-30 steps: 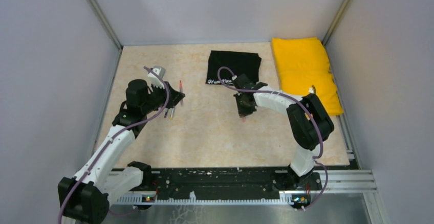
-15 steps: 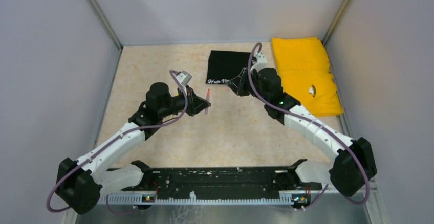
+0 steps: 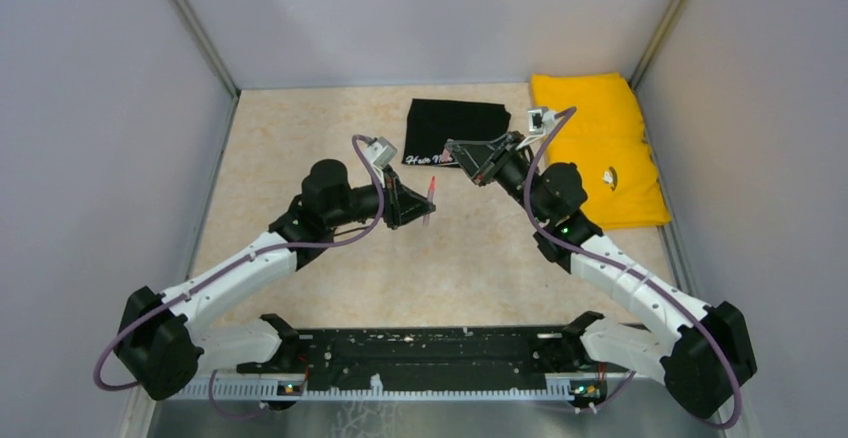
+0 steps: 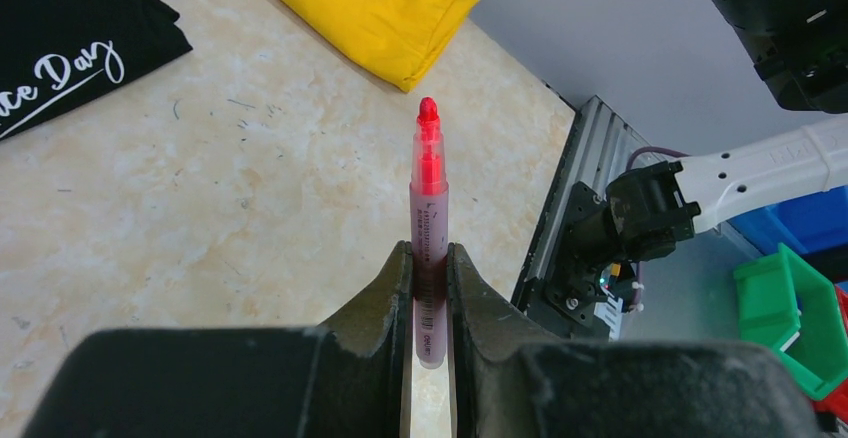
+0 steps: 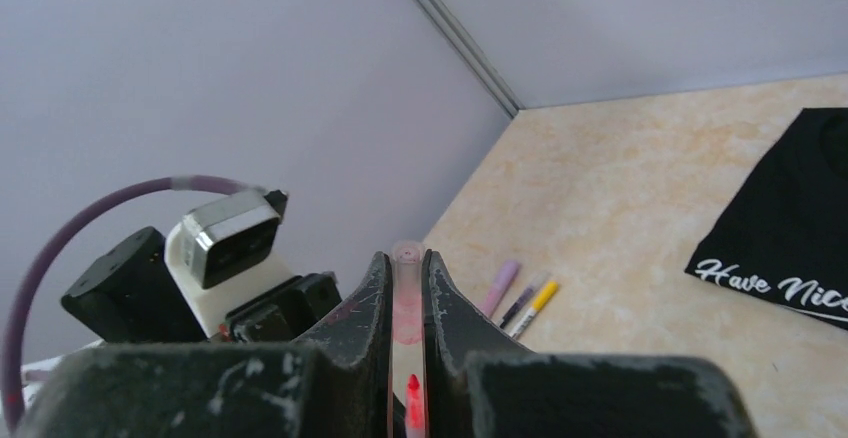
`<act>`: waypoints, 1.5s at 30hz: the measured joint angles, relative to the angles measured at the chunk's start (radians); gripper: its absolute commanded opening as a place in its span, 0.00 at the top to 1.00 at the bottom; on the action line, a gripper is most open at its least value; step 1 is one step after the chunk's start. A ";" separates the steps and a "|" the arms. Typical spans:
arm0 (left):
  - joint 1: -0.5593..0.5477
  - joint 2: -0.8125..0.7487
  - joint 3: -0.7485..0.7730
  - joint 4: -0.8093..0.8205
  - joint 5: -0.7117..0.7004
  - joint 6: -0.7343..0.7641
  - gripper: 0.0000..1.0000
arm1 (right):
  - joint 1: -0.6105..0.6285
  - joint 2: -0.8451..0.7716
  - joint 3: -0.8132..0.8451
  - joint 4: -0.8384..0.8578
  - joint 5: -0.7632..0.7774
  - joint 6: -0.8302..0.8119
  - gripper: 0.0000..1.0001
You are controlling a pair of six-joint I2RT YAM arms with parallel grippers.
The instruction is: Insert the pens into the pen caps
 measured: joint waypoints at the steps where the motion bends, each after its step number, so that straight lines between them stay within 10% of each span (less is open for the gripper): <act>1: -0.003 0.003 0.000 0.002 0.004 0.001 1.00 | 0.000 0.000 -0.004 0.023 -0.011 0.004 1.00; 45: -0.009 0.006 0.000 0.019 0.021 0.044 1.00 | 0.000 0.034 0.006 -0.037 -0.155 -0.054 1.00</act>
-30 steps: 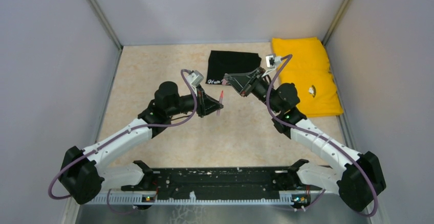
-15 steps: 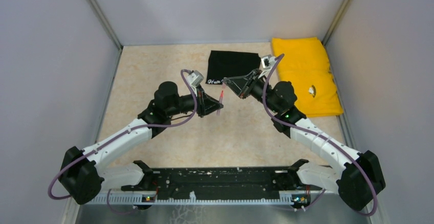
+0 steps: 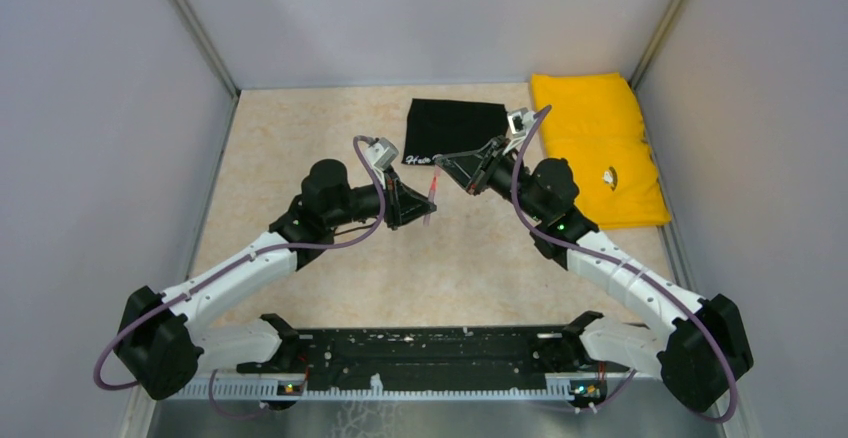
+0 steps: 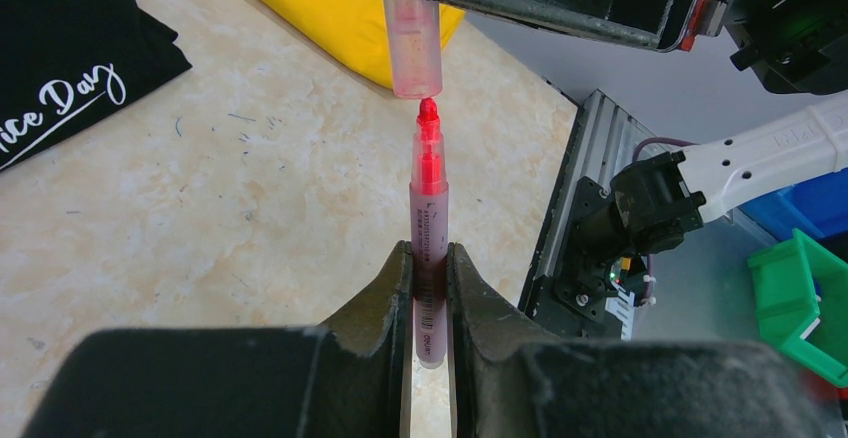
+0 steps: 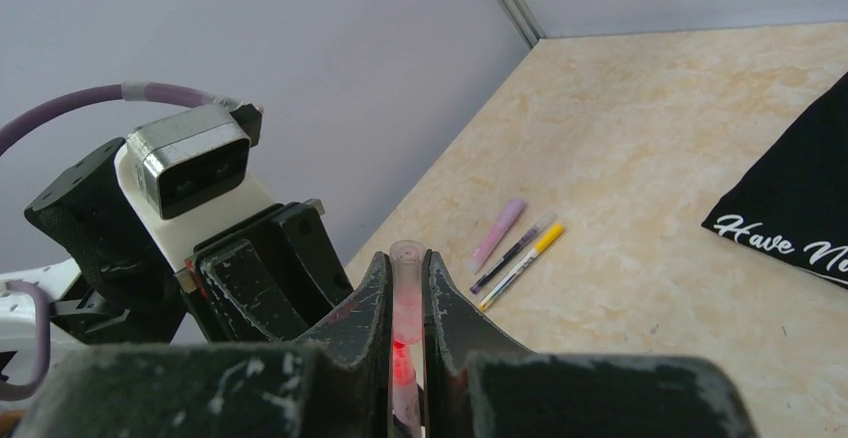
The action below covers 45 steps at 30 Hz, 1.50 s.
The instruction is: Insert the pens into the pen caps
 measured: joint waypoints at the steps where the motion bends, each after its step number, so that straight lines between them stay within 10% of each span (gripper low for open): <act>1: 0.000 0.000 0.000 0.000 0.000 0.000 1.00 | 0.000 0.000 0.000 0.000 -0.002 0.000 1.00; 40: -0.002 0.000 0.000 -0.008 -0.010 -0.002 1.00 | 0.000 0.020 0.012 -0.054 -0.111 -0.040 1.00; 45: -0.003 0.000 0.000 -0.008 -0.020 -0.014 1.00 | 0.000 0.020 0.012 -0.056 -0.129 -0.062 0.85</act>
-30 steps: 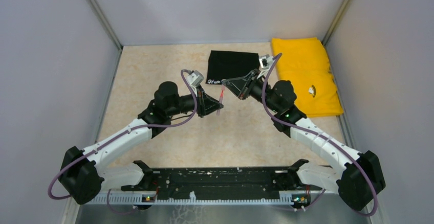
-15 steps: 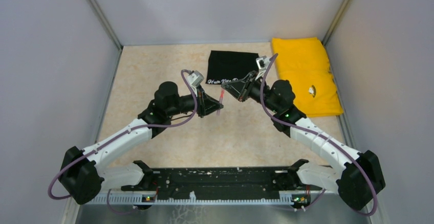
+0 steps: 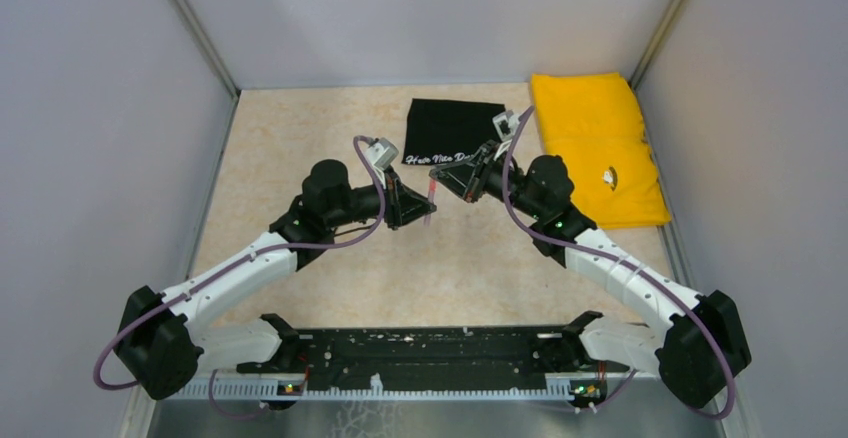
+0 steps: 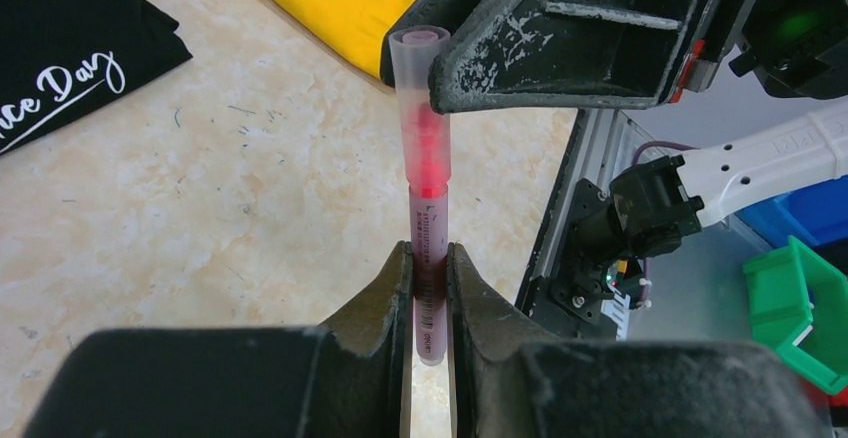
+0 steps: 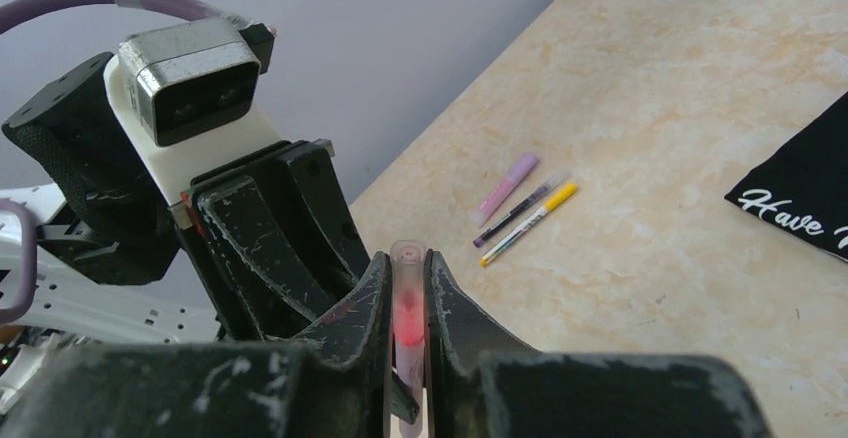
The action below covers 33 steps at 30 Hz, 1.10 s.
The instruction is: Insert the pens into the pen caps
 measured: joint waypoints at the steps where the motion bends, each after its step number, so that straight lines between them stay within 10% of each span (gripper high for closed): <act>1: 0.000 0.000 0.000 0.000 -0.002 -0.003 1.00 | 0.000 0.000 0.000 -0.002 -0.001 -0.003 0.81; 20: 0.000 -0.022 0.000 0.017 -0.034 -0.008 1.00 | 0.000 -0.040 0.047 -0.139 0.089 0.028 0.39; 33: 0.000 -0.014 0.014 -0.038 -0.033 0.026 1.00 | 0.000 0.028 0.166 -0.266 0.106 0.037 0.51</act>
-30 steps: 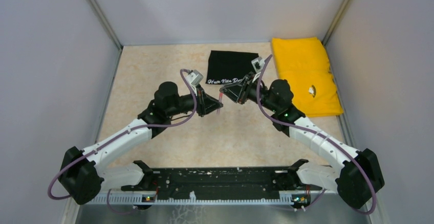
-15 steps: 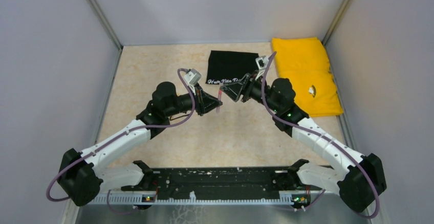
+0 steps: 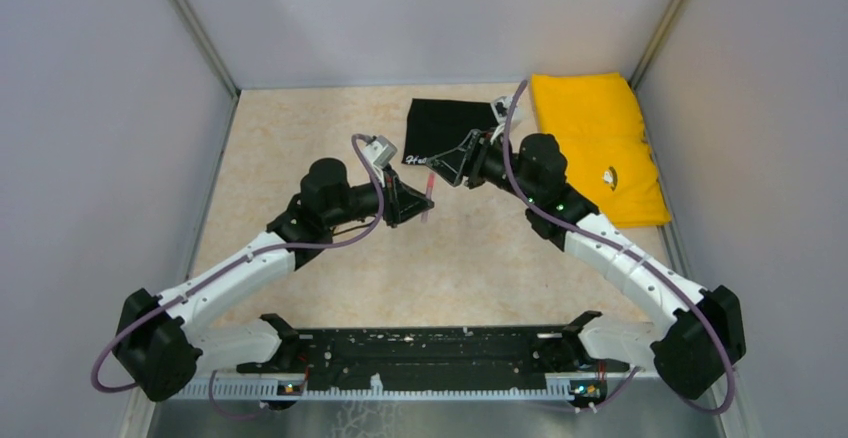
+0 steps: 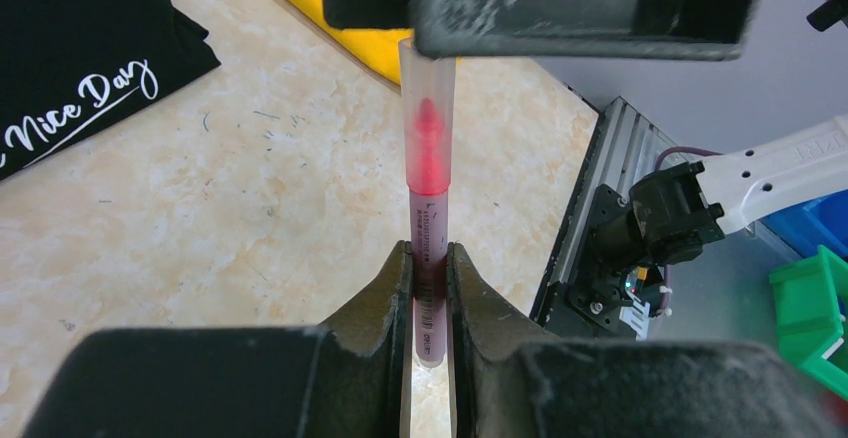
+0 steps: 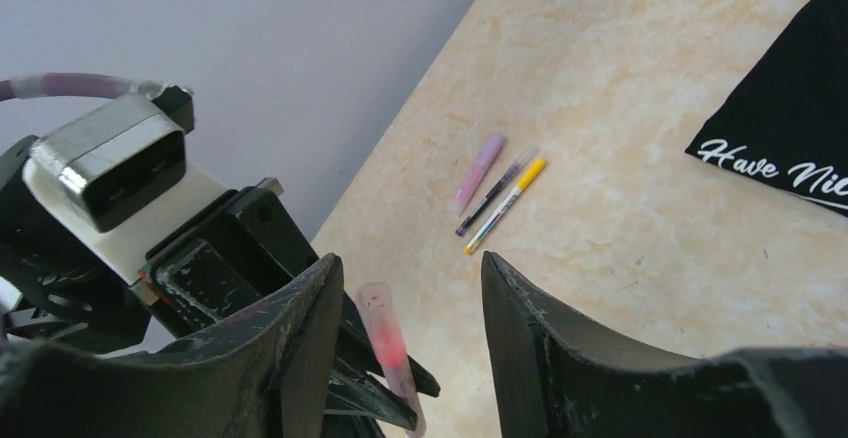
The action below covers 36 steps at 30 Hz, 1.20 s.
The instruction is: Insert the pens into the pen caps
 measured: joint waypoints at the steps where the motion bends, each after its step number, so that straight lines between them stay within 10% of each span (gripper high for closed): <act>1: 0.000 0.001 0.002 0.000 0.000 0.000 1.00 | 0.000 0.011 0.006 -0.008 -0.004 -0.001 0.53; 19: 0.000 0.027 0.005 -0.025 0.001 0.003 1.00 | 0.000 0.066 0.026 -0.045 -0.110 -0.048 0.99; 36: -0.003 0.036 0.021 -0.100 -0.032 -0.036 1.00 | 0.117 0.035 -0.063 0.014 0.123 -0.086 1.00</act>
